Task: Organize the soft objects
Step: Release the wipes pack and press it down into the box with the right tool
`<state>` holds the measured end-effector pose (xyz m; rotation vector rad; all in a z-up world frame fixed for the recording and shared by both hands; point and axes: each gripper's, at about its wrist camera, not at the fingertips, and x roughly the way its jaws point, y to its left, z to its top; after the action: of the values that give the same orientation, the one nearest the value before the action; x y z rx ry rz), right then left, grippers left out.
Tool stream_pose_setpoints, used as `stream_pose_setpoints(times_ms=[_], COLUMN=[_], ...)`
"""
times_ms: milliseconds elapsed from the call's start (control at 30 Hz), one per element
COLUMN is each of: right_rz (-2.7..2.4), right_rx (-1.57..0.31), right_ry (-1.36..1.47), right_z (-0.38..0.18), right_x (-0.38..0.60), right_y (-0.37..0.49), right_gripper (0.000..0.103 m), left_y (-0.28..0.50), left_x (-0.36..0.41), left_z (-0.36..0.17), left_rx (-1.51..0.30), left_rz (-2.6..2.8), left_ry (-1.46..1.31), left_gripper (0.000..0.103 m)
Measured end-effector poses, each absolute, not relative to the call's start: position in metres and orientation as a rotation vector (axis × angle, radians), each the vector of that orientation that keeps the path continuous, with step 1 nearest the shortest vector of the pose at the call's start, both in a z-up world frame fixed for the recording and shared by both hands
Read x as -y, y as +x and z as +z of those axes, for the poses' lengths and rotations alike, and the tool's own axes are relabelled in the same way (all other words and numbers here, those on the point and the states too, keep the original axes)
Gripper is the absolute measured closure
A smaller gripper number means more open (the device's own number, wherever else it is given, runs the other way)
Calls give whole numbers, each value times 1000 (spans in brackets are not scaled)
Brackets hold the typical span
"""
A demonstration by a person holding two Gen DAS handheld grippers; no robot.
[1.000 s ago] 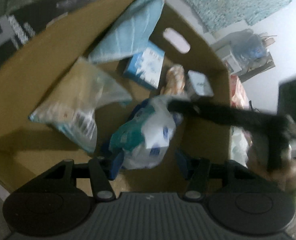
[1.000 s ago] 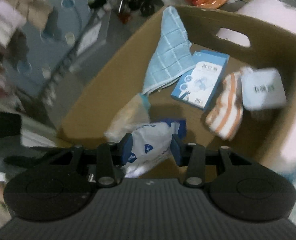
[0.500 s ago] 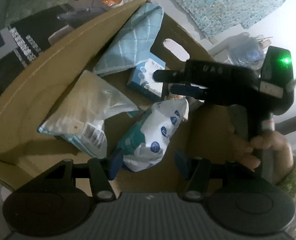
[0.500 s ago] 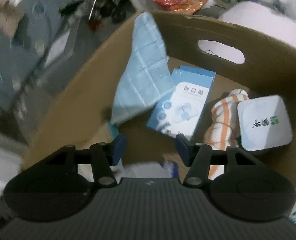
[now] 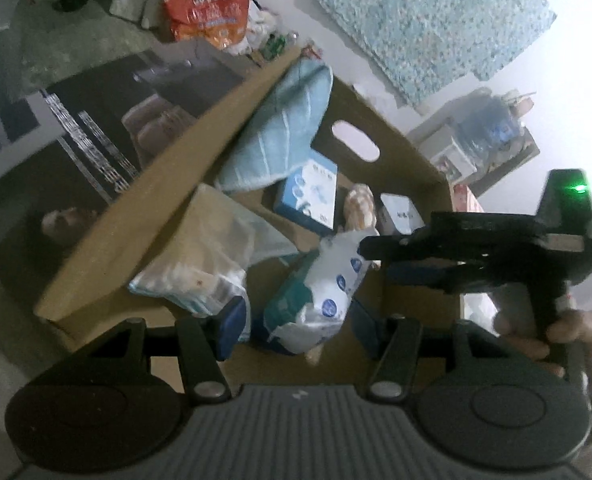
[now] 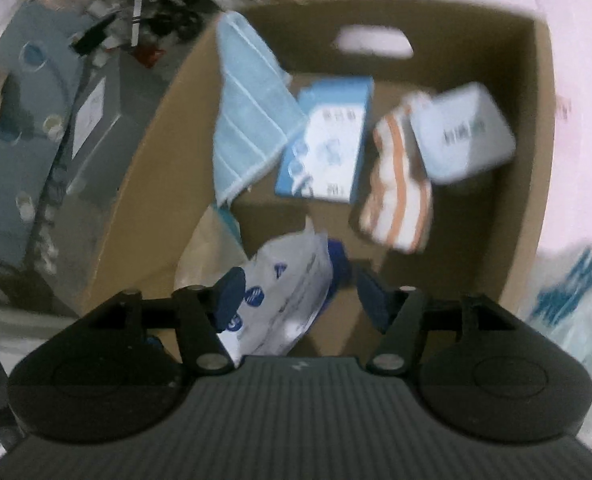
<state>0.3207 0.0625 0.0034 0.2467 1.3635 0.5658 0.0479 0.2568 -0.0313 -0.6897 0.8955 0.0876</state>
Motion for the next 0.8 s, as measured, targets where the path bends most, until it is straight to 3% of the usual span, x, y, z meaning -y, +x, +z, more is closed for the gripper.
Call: stream_pose_setpoints(times_ms=[133, 400, 600, 800], right_rz=[579, 590, 577, 590], right_rx=[-1359, -1315, -1338, -1374], right_ry=[235, 150, 131, 319], right_z=[-7, 0, 2, -16], right_x=[-77, -55, -58, -54], right_y=[316, 298, 292, 301], right_gripper=[40, 68, 71, 72], left_y=[41, 37, 37, 33], left_x=[-260, -266, -271, -276], left_z=[-27, -31, -31, -32], left_rx=[-882, -876, -859, -852], left_rz=[99, 83, 73, 81], left_ry=[-685, -706, -719, -724], left_gripper=[44, 44, 44, 44])
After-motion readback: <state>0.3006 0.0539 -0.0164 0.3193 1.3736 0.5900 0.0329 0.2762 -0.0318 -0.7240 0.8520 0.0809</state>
